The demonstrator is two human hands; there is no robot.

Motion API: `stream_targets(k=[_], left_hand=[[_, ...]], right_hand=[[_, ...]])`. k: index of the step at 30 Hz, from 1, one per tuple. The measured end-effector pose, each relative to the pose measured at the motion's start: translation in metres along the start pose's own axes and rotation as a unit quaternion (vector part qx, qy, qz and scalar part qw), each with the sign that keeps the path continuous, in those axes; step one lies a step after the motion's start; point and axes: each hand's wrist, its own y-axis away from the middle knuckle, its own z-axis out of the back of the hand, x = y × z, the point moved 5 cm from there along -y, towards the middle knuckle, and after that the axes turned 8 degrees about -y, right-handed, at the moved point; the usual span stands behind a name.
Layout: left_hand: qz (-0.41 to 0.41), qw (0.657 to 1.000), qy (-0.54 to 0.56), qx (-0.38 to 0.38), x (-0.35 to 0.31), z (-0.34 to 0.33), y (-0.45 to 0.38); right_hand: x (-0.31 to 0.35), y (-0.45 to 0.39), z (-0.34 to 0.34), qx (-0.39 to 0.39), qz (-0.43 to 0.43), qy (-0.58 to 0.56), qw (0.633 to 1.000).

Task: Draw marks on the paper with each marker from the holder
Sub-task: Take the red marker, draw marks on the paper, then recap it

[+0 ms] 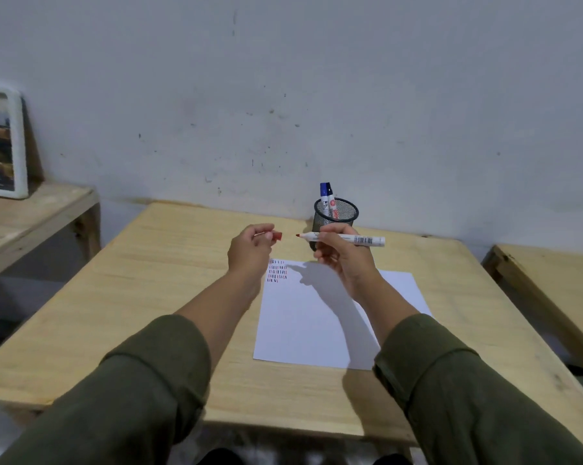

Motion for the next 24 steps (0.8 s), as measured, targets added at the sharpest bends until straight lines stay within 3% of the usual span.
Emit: stream_targets(k=[7,24], left_hand=[[0.027,0.997,0.065,0.031,-0.022,-0.014,0.001],[0.021,0.989,0.078,0.122,-0.039,-0.036,0.01]], right_hand=[[0.022,-0.003,-0.003,0.014,0.018,-0.001,1.0],[0.033,-0.005,-0.006,0.04,0.028,0.038,0.998]])
